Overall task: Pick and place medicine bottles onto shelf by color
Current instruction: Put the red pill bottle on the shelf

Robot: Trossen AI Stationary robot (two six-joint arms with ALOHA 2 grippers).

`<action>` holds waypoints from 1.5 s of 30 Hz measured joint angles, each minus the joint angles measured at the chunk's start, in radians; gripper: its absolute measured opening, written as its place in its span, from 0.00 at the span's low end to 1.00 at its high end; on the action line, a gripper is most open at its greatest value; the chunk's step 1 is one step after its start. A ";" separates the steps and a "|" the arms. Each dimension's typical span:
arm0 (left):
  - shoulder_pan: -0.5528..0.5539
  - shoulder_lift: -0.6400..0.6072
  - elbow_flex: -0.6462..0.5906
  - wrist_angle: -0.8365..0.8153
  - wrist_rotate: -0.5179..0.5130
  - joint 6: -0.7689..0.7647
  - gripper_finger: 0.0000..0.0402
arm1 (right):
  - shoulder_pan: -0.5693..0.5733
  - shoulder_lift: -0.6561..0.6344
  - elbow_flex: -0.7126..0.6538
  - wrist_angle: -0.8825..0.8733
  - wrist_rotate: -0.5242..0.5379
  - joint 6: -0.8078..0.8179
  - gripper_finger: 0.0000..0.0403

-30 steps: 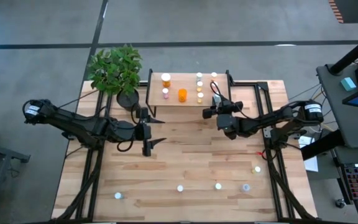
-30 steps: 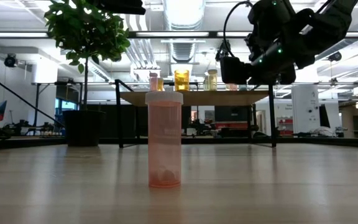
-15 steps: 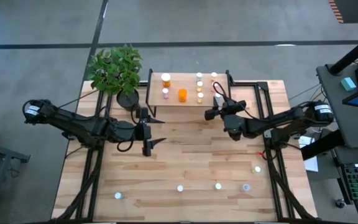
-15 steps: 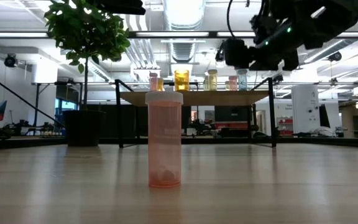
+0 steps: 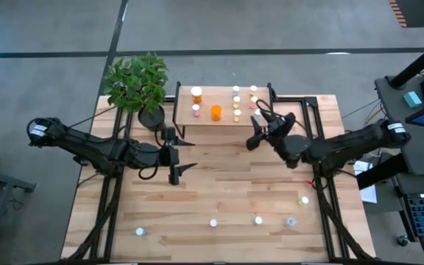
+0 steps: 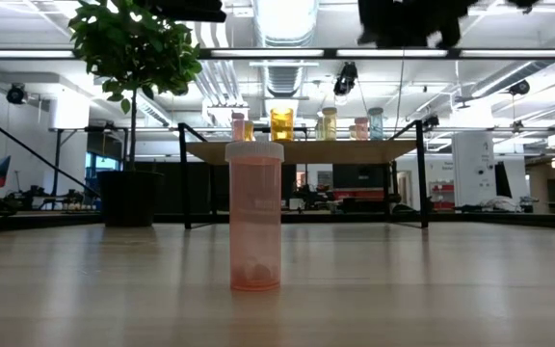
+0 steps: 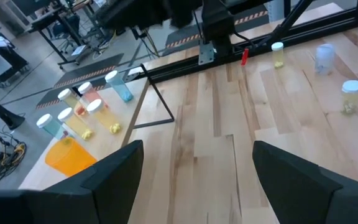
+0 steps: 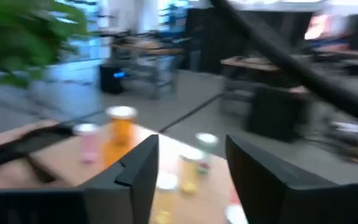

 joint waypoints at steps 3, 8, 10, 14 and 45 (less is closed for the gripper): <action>0.000 0.000 -0.005 0.003 0.000 0.000 0.71 | -0.018 -0.048 0.117 -0.331 -0.206 0.166 0.33; 0.000 0.000 -0.012 0.002 0.000 0.000 0.71 | -0.080 -0.049 0.323 -0.882 -0.427 0.337 0.12; 0.000 0.000 -0.012 0.003 0.000 0.000 0.71 | -0.102 -0.042 0.404 -1.087 -0.439 0.393 0.05; 0.000 0.000 -0.012 0.004 0.000 0.005 0.71 | -0.189 -0.032 0.522 -1.417 -0.539 0.516 0.02; -0.175 0.390 0.145 -0.005 0.486 -0.304 0.71 | -0.063 -0.227 -0.020 -0.715 -1.022 0.098 0.02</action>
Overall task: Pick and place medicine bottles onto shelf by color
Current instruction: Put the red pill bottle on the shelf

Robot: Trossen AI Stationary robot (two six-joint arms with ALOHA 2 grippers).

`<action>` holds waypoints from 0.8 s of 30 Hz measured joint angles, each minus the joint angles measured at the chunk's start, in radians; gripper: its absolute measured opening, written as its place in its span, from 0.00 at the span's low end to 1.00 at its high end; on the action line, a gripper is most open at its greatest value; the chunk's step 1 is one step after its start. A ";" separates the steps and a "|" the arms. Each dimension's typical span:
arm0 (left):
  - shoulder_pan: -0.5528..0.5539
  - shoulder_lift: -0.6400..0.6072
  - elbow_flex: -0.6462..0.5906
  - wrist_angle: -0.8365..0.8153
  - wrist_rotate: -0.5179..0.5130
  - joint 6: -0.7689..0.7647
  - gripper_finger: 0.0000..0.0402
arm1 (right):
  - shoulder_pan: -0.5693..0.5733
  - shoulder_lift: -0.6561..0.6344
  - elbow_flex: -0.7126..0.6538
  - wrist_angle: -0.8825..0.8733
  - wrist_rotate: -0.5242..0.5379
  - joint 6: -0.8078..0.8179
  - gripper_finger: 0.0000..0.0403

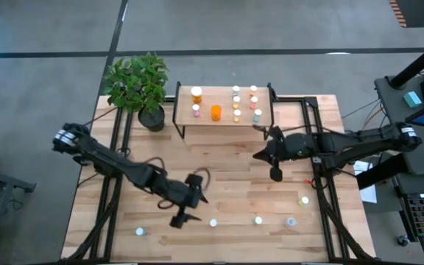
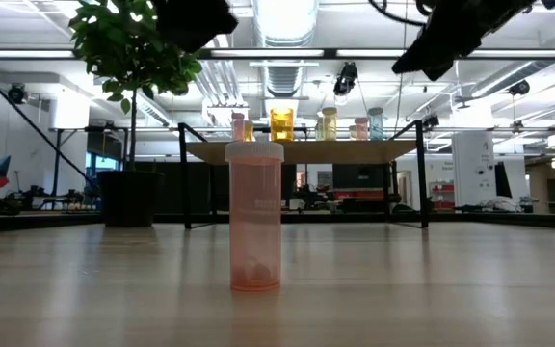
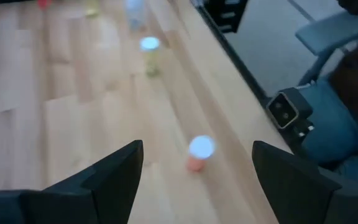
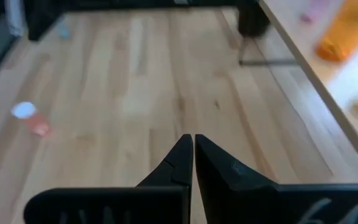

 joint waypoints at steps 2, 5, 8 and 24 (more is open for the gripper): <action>-0.018 0.056 0.048 -0.027 0.000 -0.001 0.71 | 0.019 -0.013 -0.056 0.093 0.000 -0.016 0.02; -0.038 0.132 0.098 -0.016 0.000 -0.014 0.71 | 0.042 -0.031 -0.127 0.235 0.001 -0.028 0.02; -0.045 0.190 0.136 0.008 0.052 -0.028 0.71 | 0.056 -0.044 -0.181 0.346 0.000 -0.028 0.02; -0.048 0.352 0.146 0.090 -0.021 0.021 0.71 | 0.056 -0.046 -0.180 0.378 0.001 0.019 0.02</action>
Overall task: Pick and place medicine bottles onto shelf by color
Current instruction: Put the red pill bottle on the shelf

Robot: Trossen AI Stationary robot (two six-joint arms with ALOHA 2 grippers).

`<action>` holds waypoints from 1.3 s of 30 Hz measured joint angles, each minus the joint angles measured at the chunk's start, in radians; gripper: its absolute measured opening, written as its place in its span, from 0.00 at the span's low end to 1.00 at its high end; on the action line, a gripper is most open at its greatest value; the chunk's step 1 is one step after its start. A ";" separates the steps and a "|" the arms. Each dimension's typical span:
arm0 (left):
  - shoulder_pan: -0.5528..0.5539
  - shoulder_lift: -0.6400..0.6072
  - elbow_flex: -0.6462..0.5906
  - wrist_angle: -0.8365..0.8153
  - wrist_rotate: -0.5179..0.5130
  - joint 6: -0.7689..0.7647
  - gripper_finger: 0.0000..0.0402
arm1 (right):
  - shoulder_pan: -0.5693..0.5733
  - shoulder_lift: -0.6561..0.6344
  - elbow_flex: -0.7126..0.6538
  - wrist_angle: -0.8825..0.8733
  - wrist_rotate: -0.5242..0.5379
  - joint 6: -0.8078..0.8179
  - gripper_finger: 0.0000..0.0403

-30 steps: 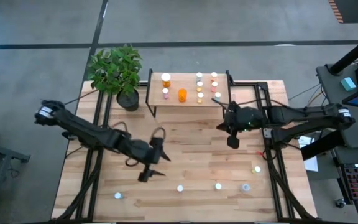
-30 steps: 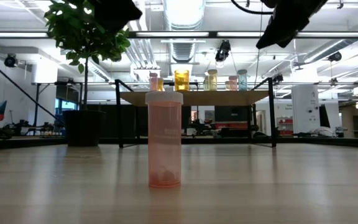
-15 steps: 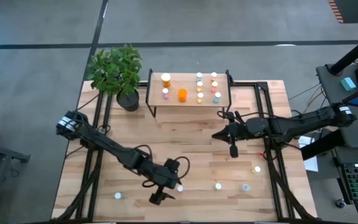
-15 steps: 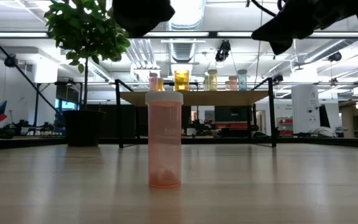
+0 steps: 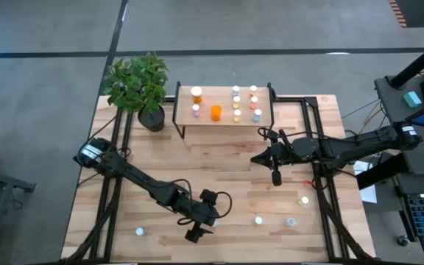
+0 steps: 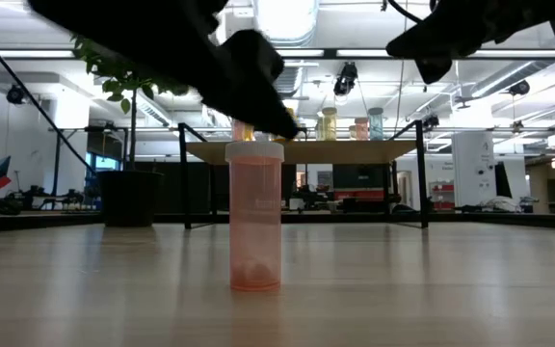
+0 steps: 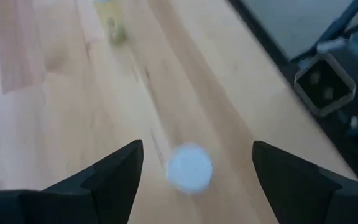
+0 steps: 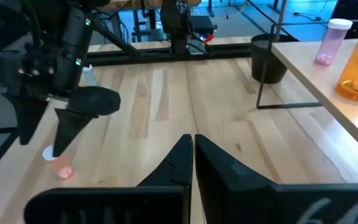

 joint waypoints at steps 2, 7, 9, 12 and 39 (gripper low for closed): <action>0.000 0.008 -0.001 0.020 -0.013 -0.019 0.71 | 0.000 0.000 -0.001 0.001 0.000 -0.001 0.02; 0.000 0.030 -0.008 0.027 -0.049 -0.069 0.71 | 0.000 -0.001 -0.003 -0.002 0.000 -0.002 0.02; 0.000 0.038 -0.004 0.044 -0.049 -0.091 0.71 | 0.000 -0.002 -0.003 -0.007 0.000 -0.002 0.02; 0.000 0.050 -0.009 0.039 -0.053 -0.122 0.71 | 0.000 -0.002 -0.003 -0.008 0.000 -0.002 0.02; -0.015 0.050 -0.012 0.013 -0.074 -0.198 0.30 | 0.000 -0.002 -0.003 -0.015 -0.008 -0.014 0.02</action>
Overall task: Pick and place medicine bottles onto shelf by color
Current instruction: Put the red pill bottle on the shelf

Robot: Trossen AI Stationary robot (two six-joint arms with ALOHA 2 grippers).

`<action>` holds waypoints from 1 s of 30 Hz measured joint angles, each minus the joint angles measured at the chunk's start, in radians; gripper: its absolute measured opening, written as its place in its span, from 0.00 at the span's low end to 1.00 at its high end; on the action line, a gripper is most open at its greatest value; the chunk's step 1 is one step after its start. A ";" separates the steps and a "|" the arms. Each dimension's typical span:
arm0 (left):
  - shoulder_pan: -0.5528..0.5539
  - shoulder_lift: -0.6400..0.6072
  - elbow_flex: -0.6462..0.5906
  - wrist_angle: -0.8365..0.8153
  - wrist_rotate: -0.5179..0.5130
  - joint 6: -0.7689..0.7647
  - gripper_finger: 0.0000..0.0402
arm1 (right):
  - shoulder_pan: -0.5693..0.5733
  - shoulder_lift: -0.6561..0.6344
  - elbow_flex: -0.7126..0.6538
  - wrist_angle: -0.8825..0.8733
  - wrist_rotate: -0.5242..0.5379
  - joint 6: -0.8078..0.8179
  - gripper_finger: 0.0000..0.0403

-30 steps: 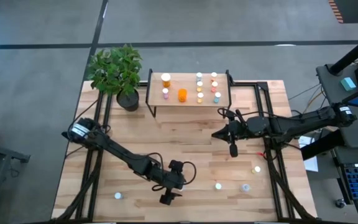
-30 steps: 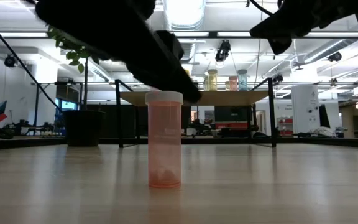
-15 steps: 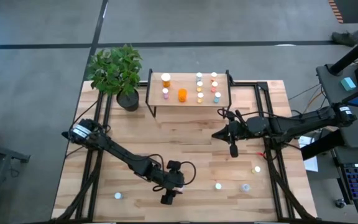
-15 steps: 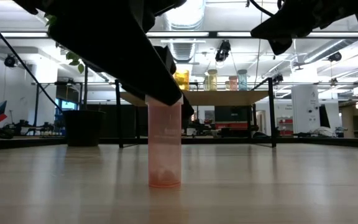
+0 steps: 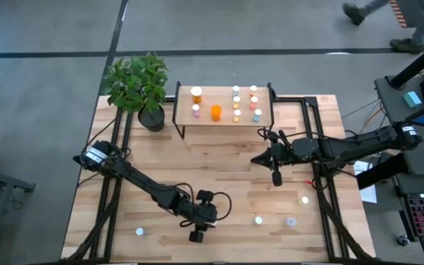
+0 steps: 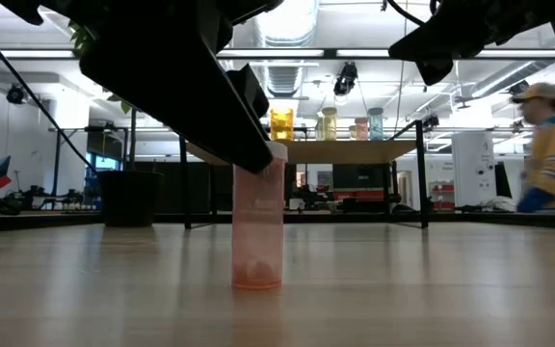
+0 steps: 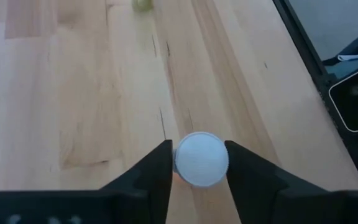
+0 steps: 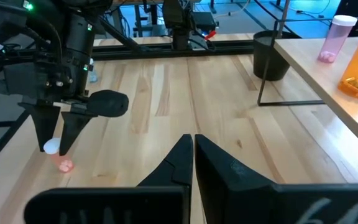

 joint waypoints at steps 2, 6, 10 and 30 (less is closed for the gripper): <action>0.000 0.000 0.000 0.000 0.000 0.000 0.29 | 0.000 0.000 0.000 0.000 0.000 0.000 0.02; 0.000 0.000 0.000 0.000 -0.004 0.000 0.28 | 0.000 0.000 0.000 0.000 0.000 -0.007 0.02; 0.000 -0.007 0.000 0.000 -0.020 -0.001 0.27 | 0.000 0.000 0.000 0.000 0.000 -0.007 0.02; 0.227 -0.315 0.185 -0.394 -0.023 0.092 0.27 | -0.001 0.000 0.038 -0.009 0.000 -0.035 0.02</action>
